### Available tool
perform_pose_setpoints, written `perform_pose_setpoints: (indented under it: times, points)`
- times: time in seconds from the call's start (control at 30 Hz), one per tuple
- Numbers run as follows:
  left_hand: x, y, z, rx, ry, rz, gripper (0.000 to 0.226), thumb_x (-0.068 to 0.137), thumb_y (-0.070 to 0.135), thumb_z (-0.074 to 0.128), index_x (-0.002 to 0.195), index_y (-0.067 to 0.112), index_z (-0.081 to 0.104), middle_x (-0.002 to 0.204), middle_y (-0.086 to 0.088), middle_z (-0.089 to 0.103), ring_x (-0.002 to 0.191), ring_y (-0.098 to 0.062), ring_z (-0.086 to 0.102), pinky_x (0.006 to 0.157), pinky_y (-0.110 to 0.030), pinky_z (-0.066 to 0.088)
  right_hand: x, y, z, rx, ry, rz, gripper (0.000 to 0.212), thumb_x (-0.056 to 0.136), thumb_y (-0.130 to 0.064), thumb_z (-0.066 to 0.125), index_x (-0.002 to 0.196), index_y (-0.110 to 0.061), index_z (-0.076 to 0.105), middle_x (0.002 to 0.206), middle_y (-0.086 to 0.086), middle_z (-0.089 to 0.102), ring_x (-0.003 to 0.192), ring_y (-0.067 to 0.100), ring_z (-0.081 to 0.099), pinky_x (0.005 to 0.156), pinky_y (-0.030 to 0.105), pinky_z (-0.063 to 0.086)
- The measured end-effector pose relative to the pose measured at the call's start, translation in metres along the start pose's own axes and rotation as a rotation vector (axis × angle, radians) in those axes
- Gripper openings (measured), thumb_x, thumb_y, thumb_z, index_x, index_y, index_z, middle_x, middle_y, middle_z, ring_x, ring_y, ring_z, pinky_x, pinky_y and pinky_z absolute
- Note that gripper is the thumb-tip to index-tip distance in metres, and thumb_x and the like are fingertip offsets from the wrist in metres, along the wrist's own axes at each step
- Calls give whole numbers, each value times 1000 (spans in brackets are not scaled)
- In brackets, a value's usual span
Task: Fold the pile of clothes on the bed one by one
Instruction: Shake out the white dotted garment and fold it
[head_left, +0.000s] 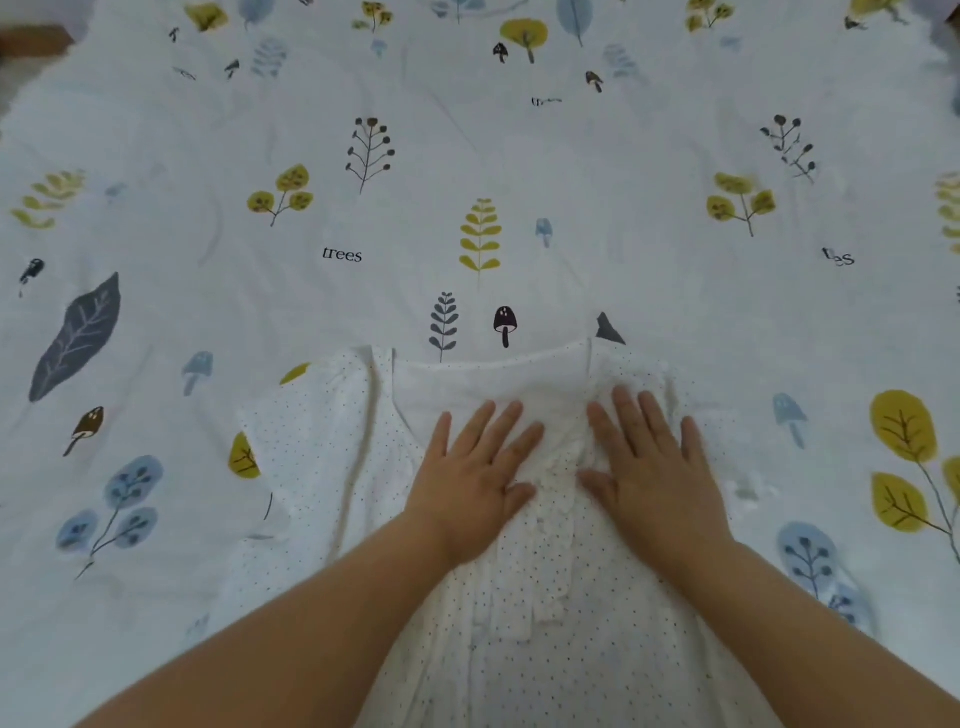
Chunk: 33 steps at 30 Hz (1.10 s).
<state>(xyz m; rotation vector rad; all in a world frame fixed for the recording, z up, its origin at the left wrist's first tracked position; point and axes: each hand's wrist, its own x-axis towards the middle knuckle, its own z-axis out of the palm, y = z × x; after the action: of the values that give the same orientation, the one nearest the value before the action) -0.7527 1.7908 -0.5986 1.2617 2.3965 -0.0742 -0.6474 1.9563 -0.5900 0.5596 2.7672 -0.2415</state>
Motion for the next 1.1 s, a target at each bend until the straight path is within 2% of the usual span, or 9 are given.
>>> perform_pose_setpoints:
  times: [0.1, 0.23, 0.33, 0.43, 0.57, 0.7, 0.87, 1.0, 1.1]
  points:
    - [-1, 8, -14, -20, 21, -47, 62, 96, 51, 17, 147, 28, -12, 155, 3, -17, 144, -20, -15, 115, -47, -10, -9, 9, -22, 59, 132, 148, 70, 93, -51, 24, 150, -19, -3, 158, 8, -8, 144, 23, -11, 116, 41, -3]
    - [9, 35, -34, -166, 268, 18, 59, 96, 29, 40, 149, 19, 15, 156, -7, 12, 143, -24, 13, 117, -42, 10, -21, 28, -42, 294, 124, 552, 77, 82, -42, 62, 142, -10, 27, 144, 18, 28, 133, 34, 27, 105, 45, 29]
    - [25, 58, -43, -135, 264, 155, 55, 94, 17, 43, 146, 22, 26, 155, -5, 17, 142, -23, 14, 115, -39, 13, -25, 41, -42, 348, 69, 555, 47, 83, -34, 62, 122, -9, 52, 122, 14, 47, 115, 31, 40, 91, 41, 37]
    - [40, 78, -48, -221, 164, 103, 41, 95, 16, 40, 135, 23, 45, 147, -2, 31, 136, -21, 24, 110, -37, 21, -28, 46, -50, 591, 204, 503, 5, 82, -15, 57, 82, -9, 56, 78, 2, 51, 72, 16, 45, 59, 30, 35]
    - [52, 97, -69, -663, 114, -124, 37, 99, 35, 34, 104, 18, 67, 111, -3, 61, 106, -21, 53, 93, -34, 39, -40, 33, -67, 733, 389, 363, 22, 80, -7, 59, 68, -16, 43, 61, -5, 44, 55, 8, 37, 50, 23, 30]
    - [50, 92, -104, -1380, -66, -211, 45, 94, 48, 39, 79, 12, 61, 76, -1, 65, 69, -12, 62, 71, -20, 45, -52, -5, -75, 747, 454, 119, 23, 81, -2, 63, 92, -20, 54, 75, -15, 53, 63, -5, 48, 60, 10, 39]
    - [51, 46, -101, -1204, -112, -228, 5, 84, 4, 58, 80, 6, 59, 78, -17, 52, 76, -27, 47, 71, -39, 36, -62, -33, -60, 941, 92, -72, 53, 89, -15, 58, 134, -34, 38, 104, -17, 52, 95, 2, 56, 84, 19, 51]
    - [41, 26, -88, -1078, 36, -486, 18, 96, 24, 48, 89, 9, 53, 84, -12, 55, 72, -22, 50, 62, -28, 45, -66, -29, -42, 807, 249, 39, 40, 92, -15, 52, 130, -25, 47, 115, -12, 56, 101, 4, 54, 91, 27, 50]
    - [34, 22, -76, -968, 4, -465, 32, 89, 46, 53, 94, 14, 48, 86, -1, 50, 74, -18, 45, 60, -23, 36, -59, -20, -35, 643, 305, 262, 34, 93, -24, 50, 127, -19, 47, 118, -2, 54, 100, 8, 47, 85, 19, 37]
